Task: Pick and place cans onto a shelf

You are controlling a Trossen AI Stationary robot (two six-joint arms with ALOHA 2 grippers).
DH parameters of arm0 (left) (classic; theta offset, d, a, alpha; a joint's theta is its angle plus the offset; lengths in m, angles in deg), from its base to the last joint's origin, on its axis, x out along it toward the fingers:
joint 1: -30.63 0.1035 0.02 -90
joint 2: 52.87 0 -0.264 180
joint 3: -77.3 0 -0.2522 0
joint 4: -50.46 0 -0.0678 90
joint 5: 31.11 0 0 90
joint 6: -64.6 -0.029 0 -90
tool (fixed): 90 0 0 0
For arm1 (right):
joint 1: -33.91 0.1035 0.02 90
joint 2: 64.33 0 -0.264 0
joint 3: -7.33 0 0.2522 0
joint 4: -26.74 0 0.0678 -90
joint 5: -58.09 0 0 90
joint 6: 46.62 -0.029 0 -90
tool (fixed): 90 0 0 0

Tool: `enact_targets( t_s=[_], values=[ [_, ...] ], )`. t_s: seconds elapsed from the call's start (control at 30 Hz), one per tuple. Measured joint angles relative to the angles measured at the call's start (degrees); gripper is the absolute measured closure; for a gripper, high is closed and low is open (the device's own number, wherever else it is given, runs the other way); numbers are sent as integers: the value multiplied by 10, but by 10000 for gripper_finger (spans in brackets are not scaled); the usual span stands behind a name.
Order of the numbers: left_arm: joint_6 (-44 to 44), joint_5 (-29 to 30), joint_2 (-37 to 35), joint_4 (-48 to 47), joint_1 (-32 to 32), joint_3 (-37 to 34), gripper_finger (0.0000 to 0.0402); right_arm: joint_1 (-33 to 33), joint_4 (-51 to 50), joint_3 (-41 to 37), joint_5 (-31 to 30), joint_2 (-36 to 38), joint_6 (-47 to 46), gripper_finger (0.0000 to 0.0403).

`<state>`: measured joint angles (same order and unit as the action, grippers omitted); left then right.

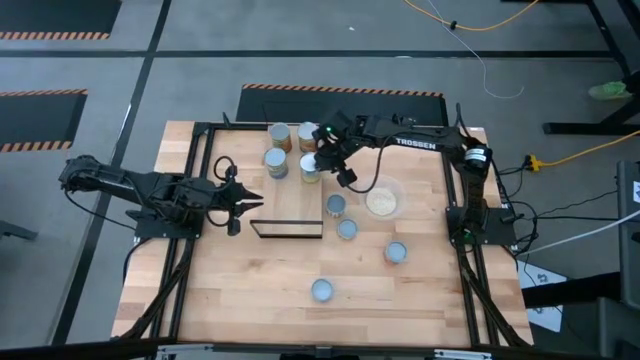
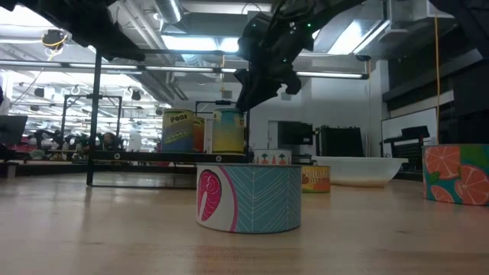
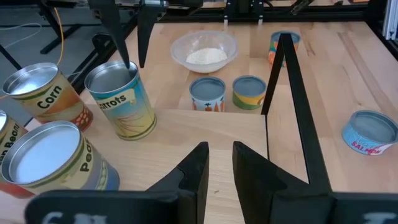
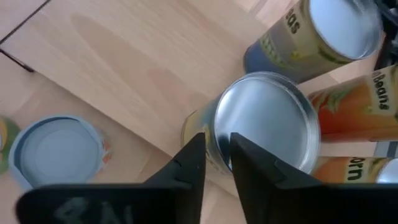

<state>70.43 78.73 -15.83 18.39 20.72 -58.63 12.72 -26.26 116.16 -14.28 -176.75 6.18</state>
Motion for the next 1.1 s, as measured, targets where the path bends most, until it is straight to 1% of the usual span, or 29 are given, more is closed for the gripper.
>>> enact_targets(
  t_s=[0.23,0.3,0.57,0.67,0.8,0.9,0.97,1.1],
  values=[
    [0,0,0,0,0,0,337,0,1,0,1,-1,-3,384],
    [0,0,0,0,0,0,337,0,1,0,1,-1,-12,395],
    [0,0,0,0,0,0,337,3,47,0,3,-1,-66,397],
    [-2,0,0,-1,0,0,337,7,79,0,5,-1,-107,399],
    [-3,0,0,-1,0,0,337,14,123,0,3,-1,-185,399],
    [-3,0,0,-1,0,0,337,23,137,0,-19,-1,-235,400],
    [-4,0,0,-1,0,0,337,31,139,0,-49,-1,-269,400],
    [-4,0,0,-1,0,0,337,42,134,0,-90,-1,-304,400]
  ],
)
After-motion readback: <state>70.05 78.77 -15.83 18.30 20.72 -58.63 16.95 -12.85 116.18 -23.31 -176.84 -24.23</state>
